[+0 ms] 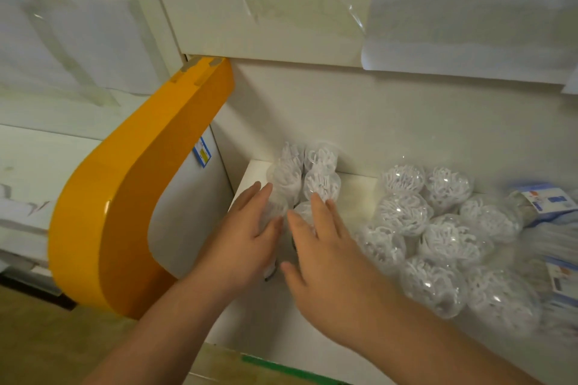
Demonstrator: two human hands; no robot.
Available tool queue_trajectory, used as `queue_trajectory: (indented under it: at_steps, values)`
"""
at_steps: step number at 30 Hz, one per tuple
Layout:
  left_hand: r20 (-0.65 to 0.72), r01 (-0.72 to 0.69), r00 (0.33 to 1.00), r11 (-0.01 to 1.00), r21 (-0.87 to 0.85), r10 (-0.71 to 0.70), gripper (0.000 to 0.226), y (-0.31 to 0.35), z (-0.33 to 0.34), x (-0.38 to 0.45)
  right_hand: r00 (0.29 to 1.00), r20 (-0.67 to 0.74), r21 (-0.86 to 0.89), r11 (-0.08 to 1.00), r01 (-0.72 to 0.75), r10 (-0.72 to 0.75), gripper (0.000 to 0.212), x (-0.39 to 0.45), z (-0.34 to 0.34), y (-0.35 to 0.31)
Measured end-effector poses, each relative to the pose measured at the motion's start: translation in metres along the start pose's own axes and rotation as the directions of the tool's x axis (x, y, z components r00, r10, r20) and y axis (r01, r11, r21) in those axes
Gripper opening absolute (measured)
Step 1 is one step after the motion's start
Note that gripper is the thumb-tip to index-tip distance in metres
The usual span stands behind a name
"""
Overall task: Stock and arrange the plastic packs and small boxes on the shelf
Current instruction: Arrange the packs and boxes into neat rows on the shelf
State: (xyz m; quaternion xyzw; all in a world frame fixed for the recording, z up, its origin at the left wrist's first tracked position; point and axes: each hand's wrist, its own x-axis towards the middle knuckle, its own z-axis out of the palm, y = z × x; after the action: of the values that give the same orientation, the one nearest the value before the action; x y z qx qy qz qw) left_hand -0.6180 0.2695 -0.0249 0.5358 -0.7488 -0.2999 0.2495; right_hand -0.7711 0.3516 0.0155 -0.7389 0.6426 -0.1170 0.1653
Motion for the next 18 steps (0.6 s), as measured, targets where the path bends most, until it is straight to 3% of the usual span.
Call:
queue_trajectory:
  at_steps: [4, 10, 14, 18]
  values:
    - [-0.012, 0.058, 0.998, 0.988, -0.146, -0.060, 0.066, 0.000, 0.006, -0.001, 0.998, 0.028, -0.116, 0.991, -0.061, 0.065, 0.072, 0.001, 0.010, -0.008]
    - [-0.087, -0.018, 0.996, 0.994, -0.107, 0.008, 0.056, 0.009, 0.019, -0.001, 0.986, -0.022, 0.071, 0.984, -0.161, 0.163, 0.075, 0.003, 0.010, -0.008]
    - [-0.116, -0.052, 0.992, 0.993, -0.106, 0.040, 0.037, 0.012, 0.017, -0.004, 0.993, -0.064, 0.166, 0.982, -0.089, 0.101, 0.082, -0.010, 0.012, -0.005]
    - [-0.109, -0.055, 0.993, 0.997, -0.061, 0.048, 0.048, 0.005, 0.017, -0.019, 0.992, -0.090, 0.136, 0.988, -0.071, 0.084, 0.078, -0.027, 0.024, -0.001]
